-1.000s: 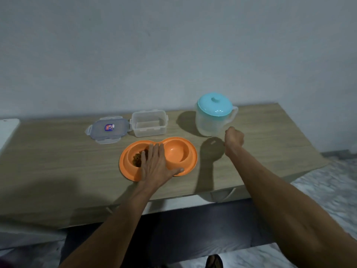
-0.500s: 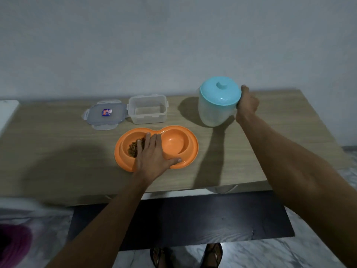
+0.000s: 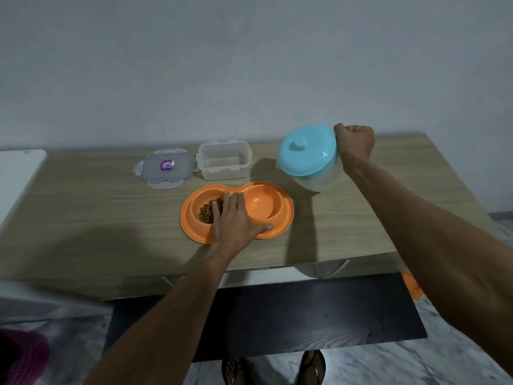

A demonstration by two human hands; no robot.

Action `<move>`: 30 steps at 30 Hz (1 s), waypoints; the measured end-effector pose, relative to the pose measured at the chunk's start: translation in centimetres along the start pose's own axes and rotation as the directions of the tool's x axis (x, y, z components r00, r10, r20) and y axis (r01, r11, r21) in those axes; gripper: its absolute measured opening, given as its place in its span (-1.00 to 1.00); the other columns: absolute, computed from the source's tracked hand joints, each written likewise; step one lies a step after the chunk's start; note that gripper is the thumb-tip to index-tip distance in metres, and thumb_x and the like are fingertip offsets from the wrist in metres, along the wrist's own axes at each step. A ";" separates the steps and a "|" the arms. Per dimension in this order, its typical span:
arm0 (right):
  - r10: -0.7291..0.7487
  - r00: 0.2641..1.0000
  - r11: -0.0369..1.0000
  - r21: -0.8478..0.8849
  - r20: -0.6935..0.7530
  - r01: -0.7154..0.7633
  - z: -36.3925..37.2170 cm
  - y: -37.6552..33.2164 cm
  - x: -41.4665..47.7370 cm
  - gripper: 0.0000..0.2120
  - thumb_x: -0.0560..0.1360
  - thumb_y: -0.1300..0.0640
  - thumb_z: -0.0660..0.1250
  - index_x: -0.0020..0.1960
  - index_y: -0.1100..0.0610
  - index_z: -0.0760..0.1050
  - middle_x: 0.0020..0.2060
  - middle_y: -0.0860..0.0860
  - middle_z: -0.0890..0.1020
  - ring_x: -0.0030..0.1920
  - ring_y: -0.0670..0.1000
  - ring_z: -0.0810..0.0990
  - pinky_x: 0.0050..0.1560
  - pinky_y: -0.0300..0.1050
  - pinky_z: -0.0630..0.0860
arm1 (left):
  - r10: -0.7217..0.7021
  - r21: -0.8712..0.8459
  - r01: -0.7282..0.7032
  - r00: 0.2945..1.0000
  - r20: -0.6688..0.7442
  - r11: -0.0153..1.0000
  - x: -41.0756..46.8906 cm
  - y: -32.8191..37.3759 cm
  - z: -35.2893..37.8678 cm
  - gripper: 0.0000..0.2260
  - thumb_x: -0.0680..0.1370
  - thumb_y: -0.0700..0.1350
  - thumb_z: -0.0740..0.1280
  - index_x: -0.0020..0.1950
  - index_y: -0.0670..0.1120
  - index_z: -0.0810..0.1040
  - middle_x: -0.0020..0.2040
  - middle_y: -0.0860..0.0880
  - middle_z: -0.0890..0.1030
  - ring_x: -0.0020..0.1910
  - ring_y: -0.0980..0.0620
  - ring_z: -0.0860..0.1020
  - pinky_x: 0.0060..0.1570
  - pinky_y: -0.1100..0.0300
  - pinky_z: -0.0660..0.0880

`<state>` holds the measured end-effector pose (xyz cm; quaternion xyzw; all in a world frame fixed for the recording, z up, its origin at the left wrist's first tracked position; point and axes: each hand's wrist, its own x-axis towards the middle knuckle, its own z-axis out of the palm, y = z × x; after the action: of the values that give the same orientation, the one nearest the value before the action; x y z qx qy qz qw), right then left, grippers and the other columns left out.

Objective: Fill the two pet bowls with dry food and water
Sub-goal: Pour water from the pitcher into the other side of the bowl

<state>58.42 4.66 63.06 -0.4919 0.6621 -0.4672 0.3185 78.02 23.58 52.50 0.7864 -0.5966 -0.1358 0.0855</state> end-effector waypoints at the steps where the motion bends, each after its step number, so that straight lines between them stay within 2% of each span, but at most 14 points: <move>1: -0.021 1.000 0.999 -0.026 -0.003 0.021 -0.1 -0.2 -0.5 -0.63 0.30 0.19 0.28 -0.52 0.10 0.12 -0.60 -0.05 0.14 -0.46 -0.01 0.10 -0.40 -0.17 0.19 | 0.002 0.000 -0.002 1.000 0.004 1.000 0.0 0.0 -0.1 0.02 0.36 0.45 0.29 0.57 -0.17 0.06 0.59 -0.14 0.13 0.60 -0.15 -0.05 0.52 -0.23 -0.08; 7: -0.148 0.989 0.976 -0.162 0.013 0.148 -0.4 -0.6 -3.0 -0.63 0.33 0.15 0.28 -0.54 0.13 0.16 -0.57 0.02 0.17 -0.46 0.02 0.14 -0.33 -0.12 0.26 | 0.007 -0.015 -0.006 1.000 0.013 1.000 -0.1 -0.1 0.0 0.02 0.38 0.44 0.28 0.58 -0.18 0.02 0.60 -0.14 0.10 0.60 -0.15 -0.08 0.52 -0.24 -0.09; 11: -0.242 0.969 0.932 -0.267 0.050 0.247 -0.3 -0.6 -4.4 -0.63 0.36 0.15 0.27 -0.54 0.15 0.20 -0.58 0.02 0.13 -0.51 0.00 0.10 -0.39 -0.11 0.22 | 0.006 -0.022 -0.006 1.000 0.011 1.000 -0.1 -0.1 0.1 0.02 0.38 0.44 0.27 0.59 -0.18 0.01 0.60 -0.14 0.08 0.60 -0.13 -0.10 0.52 -0.23 -0.13; 15: -0.291 0.953 0.894 -0.334 0.078 0.300 -0.1 -0.7 -5.6 -0.59 0.37 0.16 0.27 -0.56 0.12 0.14 -0.60 0.00 0.10 -0.54 0.00 0.10 -0.45 -0.13 0.22 | 0.017 -0.040 -0.018 1.000 -0.013 0.999 0.1 -0.2 0.4 0.02 0.37 0.44 0.28 0.58 -0.16 0.02 0.59 -0.13 0.11 0.60 -0.15 -0.08 0.50 -0.24 -0.13; 30: -0.365 0.922 0.841 -0.380 0.127 0.385 -0.1 -1.0 -6.6 -0.60 0.40 0.16 0.25 -0.56 0.12 0.18 -0.61 0.01 0.15 -0.55 0.00 0.15 -0.39 -0.16 0.29 | 0.025 -0.045 -0.026 1.000 -0.014 0.999 0.1 -0.3 0.6 0.02 0.37 0.44 0.30 0.57 -0.18 0.03 0.59 -0.14 0.11 0.60 -0.15 -0.09 0.51 -0.23 -0.15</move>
<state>60.74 10.87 63.77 -0.6775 0.6258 -0.3639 0.1305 78.17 23.60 51.85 0.7775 -0.6027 -0.1429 0.1087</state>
